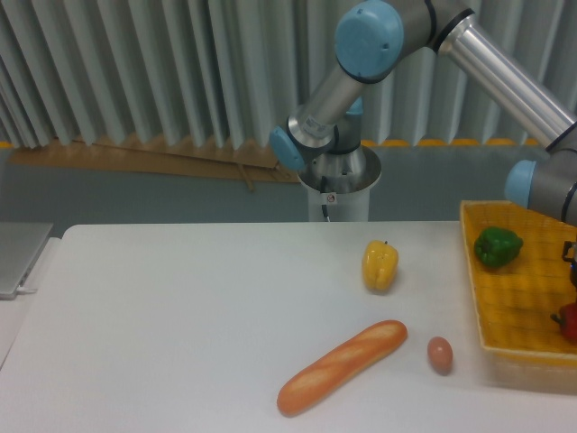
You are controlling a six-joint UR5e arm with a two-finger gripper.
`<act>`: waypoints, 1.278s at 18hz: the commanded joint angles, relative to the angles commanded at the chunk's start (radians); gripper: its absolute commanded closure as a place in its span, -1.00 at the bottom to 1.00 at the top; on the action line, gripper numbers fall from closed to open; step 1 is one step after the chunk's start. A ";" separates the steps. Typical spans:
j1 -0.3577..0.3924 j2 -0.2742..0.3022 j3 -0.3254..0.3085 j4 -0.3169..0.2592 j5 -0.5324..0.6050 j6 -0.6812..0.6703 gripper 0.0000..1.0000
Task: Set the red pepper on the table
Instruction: 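Lower the gripper into the tray and close it on the red pepper, then lift the red pepper out of the tray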
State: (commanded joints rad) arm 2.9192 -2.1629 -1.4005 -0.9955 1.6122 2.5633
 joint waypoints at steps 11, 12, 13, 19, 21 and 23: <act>-0.009 0.017 -0.003 -0.002 0.000 0.002 0.28; -0.009 0.021 -0.003 -0.002 0.000 0.002 0.28; -0.011 0.031 -0.005 -0.003 0.000 0.000 0.28; -0.037 0.119 -0.057 -0.012 -0.032 -0.011 0.26; -0.049 0.147 -0.081 -0.017 -0.051 -0.020 0.26; -0.080 0.179 -0.101 -0.073 -0.051 -0.072 0.26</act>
State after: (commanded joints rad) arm 2.8396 -1.9836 -1.5017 -1.0688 1.5616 2.4915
